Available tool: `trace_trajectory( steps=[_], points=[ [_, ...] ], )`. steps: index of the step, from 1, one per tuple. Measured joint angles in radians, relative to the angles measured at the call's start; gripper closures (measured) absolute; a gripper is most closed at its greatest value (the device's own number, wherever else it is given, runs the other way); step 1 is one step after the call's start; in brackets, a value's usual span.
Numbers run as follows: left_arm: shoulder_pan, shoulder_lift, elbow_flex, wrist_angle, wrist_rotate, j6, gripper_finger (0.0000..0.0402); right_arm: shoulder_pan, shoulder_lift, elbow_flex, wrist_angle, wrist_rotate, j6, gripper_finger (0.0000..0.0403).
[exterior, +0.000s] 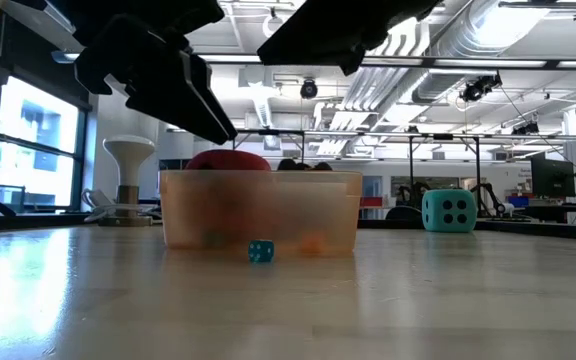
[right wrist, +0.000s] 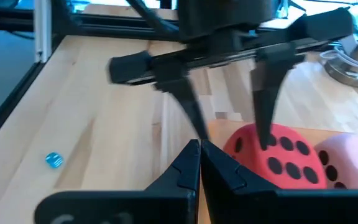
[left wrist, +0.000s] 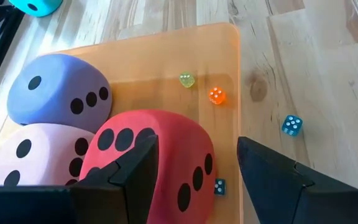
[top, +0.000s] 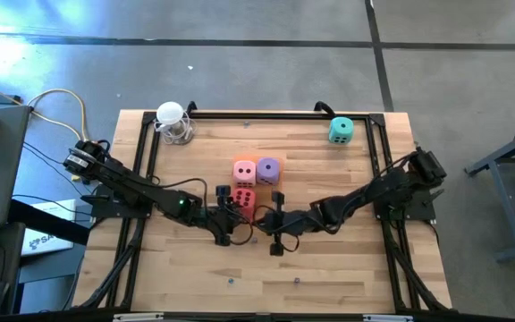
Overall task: Pick & Place Dice
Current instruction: Put the small blue die into the orange bin
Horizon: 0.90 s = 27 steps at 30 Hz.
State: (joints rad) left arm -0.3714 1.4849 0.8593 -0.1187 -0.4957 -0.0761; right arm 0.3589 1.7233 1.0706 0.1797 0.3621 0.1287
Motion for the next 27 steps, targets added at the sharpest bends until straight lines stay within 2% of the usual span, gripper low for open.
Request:
trace_trajectory(
  steps=[9, 15, 22, 27],
  points=[
    [-0.046, 0.0, 0.0, -0.003, 0.007, -0.003, 0.0192, 0.063, 0.0, 0.0, -0.004, 0.005, -0.098, 0.0399],
    [-0.098, 0.0, 0.0, -0.003, 0.007, 0.019, 0.0192, 0.072, 0.0, 0.0, 0.012, 0.0, -0.096, 0.0399],
    [-0.143, 0.0, 0.0, -0.004, 0.007, -0.008, 0.0192, 0.072, 0.0, 0.0, 0.01, -0.003, 0.048, 0.0399],
    [-0.176, 0.0, 0.0, -0.004, 0.006, -0.058, 0.0192, 0.072, 0.0, 0.0, 0.011, -0.003, 0.08, 0.0399]
  ],
)
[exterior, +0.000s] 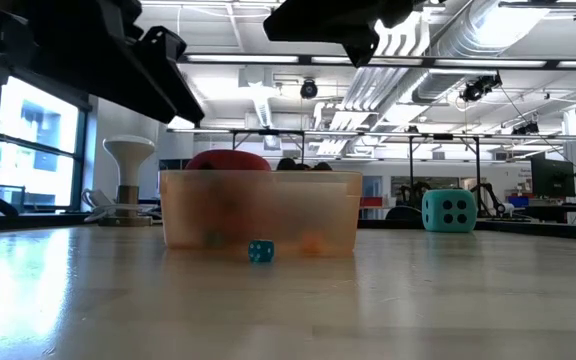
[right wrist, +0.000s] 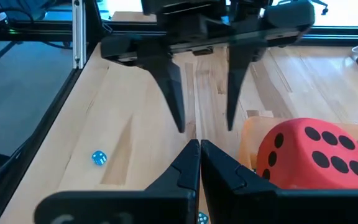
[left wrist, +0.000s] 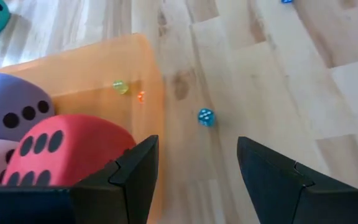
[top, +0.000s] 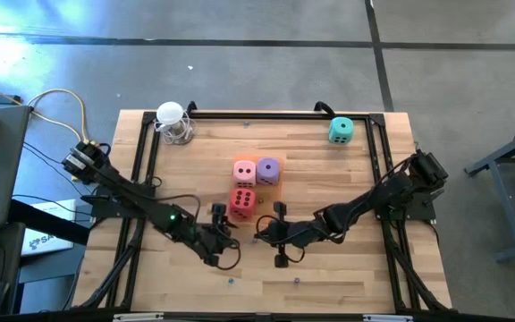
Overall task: Pick & Place Dice
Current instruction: Put the small blue die into the orange bin
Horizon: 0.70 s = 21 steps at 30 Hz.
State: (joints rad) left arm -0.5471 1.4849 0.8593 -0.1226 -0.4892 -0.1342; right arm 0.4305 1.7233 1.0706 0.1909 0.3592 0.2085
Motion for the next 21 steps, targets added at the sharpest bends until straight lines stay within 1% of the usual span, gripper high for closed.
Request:
trace_trajectory(
  steps=[4, 8, 12, 16, 21],
  points=[
    [-0.031, 0.0, 0.0, -0.011, 0.0, -0.039, 0.0192, 0.0, 0.0, 0.0, 0.0, 0.0, 0.006, 0.0399],
    [-0.064, 0.0, 0.0, -0.029, 0.0, -0.082, 0.0192, 0.0, 0.0, 0.0, 0.0, 0.0, 0.056, 0.0399],
    [-0.09, 0.0, 0.0, -0.035, 0.0, -0.105, 0.0192, 0.0, 0.0, 0.0, 0.008, -0.001, 0.05, 0.0399],
    [-0.108, 0.0, 0.0, -0.035, 0.0, -0.106, 0.0192, -0.001, 0.0, 0.0, -0.01, -0.023, -0.017, 0.0399],
    [-0.113, 0.0, 0.0, -0.035, 0.0, -0.106, 0.0192, 0.008, 0.0, 0.0, 0.008, -0.008, -0.106, 0.0399]
  ],
)
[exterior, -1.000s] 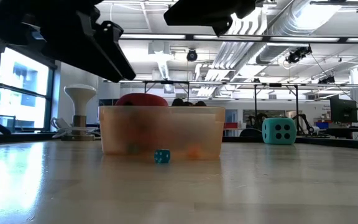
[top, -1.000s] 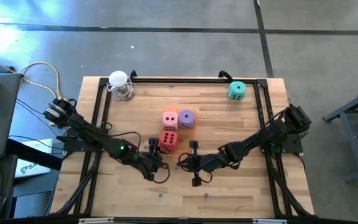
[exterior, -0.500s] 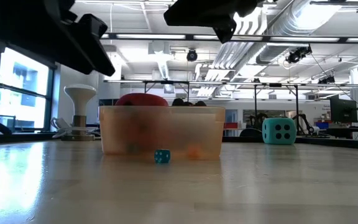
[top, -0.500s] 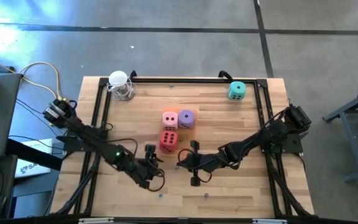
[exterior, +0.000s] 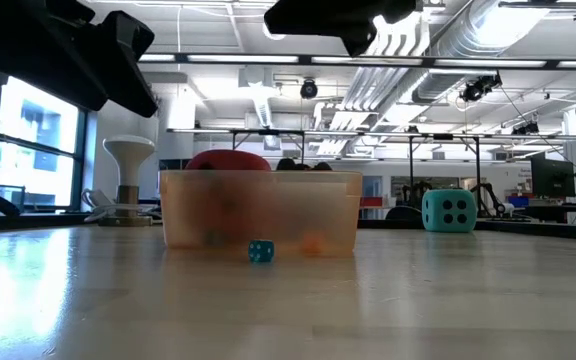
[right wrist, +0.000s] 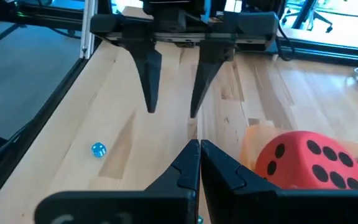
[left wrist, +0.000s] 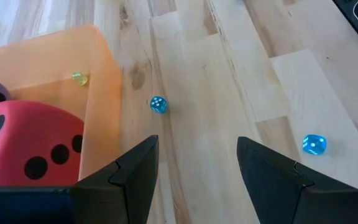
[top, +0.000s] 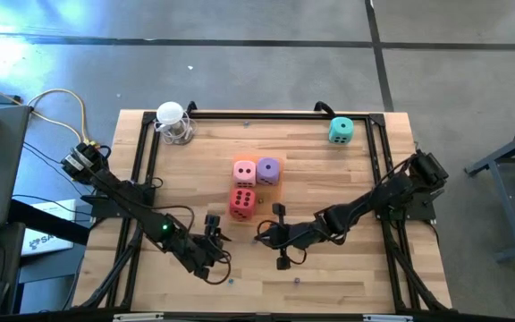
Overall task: Pick & Place Dice
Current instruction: Put the small blue die into the orange bin
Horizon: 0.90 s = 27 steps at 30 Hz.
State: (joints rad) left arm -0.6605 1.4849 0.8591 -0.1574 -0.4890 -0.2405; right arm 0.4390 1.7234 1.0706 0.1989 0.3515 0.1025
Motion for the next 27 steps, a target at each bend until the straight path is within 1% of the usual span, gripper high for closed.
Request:
trace_trajectory(
  steps=[2, 4, 7, 9, 16, 20, 23, 25, 27],
  points=[
    [0.0, 0.0, 0.0, 0.0, 0.0, 0.0, 0.0192, 0.002, 0.0, 0.0, 0.0, -0.004, 0.012, 0.0399],
    [0.0, 0.0, 0.0, 0.0, 0.0, 0.0, 0.0192, 0.002, 0.0, 0.0, 0.001, -0.024, 0.059, 0.0399],
    [0.0, 0.0, 0.0, 0.0, 0.001, -0.001, 0.0192, 0.001, 0.0, 0.0, 0.017, -0.091, 0.088, 0.0399],
    [0.0, 0.0, 0.0, 0.0, 0.001, -0.002, 0.0192, 0.001, 0.0, 0.0, 0.019, -0.124, 0.075, 0.0399],
    [0.001, 0.0, 0.0, 0.0, 0.003, -0.004, 0.0192, 0.008, 0.0, 0.0, 0.037, -0.129, -0.001, 0.0399],
    [0.001, 0.0, 0.0, 0.0, 0.003, -0.004, 0.0192, 0.008, 0.0, 0.0, 0.064, -0.16, -0.077, 0.0398],
    [0.001, 0.0, 0.0, -0.001, 0.003, -0.003, 0.0192, 0.013, 0.0, 0.0, 0.096, -0.145, -0.137, 0.0392],
    [0.001, 0.0, 0.0, -0.007, 0.003, -0.003, 0.0192, 0.02, 0.0, 0.0, 0.111, -0.096, -0.175, 0.0384],
    [0.001, 0.0, 0.0, -0.02, 0.003, -0.003, 0.0192, 0.033, -0.004, 0.0, 0.113, -0.024, -0.208, 0.0376]
  ],
)
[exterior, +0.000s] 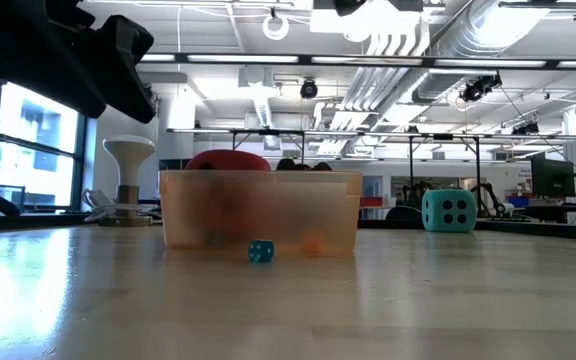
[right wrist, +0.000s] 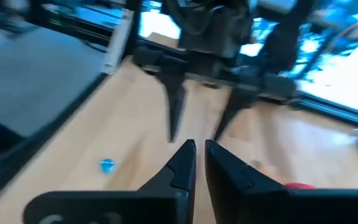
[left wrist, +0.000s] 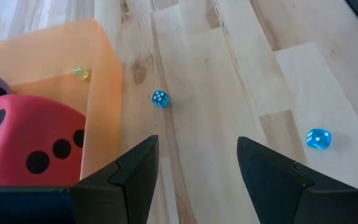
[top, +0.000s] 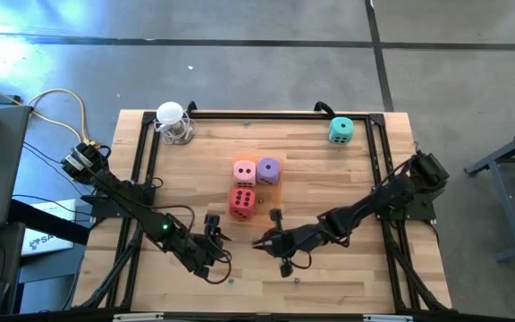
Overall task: Pick & Place Dice
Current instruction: Put the small blue die into the orange bin
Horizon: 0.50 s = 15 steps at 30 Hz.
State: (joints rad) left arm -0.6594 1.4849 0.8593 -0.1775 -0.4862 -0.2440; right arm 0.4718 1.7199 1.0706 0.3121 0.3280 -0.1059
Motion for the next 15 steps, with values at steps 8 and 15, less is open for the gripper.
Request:
trace_trajectory(
  steps=[8, 15],
  points=[
    [0.008, 0.0, 0.0, -0.051, 0.0, 0.002, 0.0192, 0.058, -0.005, 0.0, 0.001, 0.266, -0.056, 0.0331],
    [0.009, 0.0, 0.0, -0.095, 0.0, 0.004, 0.0192, 0.126, -0.005, 0.0, -0.008, 0.569, -0.116, 0.0306]
  ],
)
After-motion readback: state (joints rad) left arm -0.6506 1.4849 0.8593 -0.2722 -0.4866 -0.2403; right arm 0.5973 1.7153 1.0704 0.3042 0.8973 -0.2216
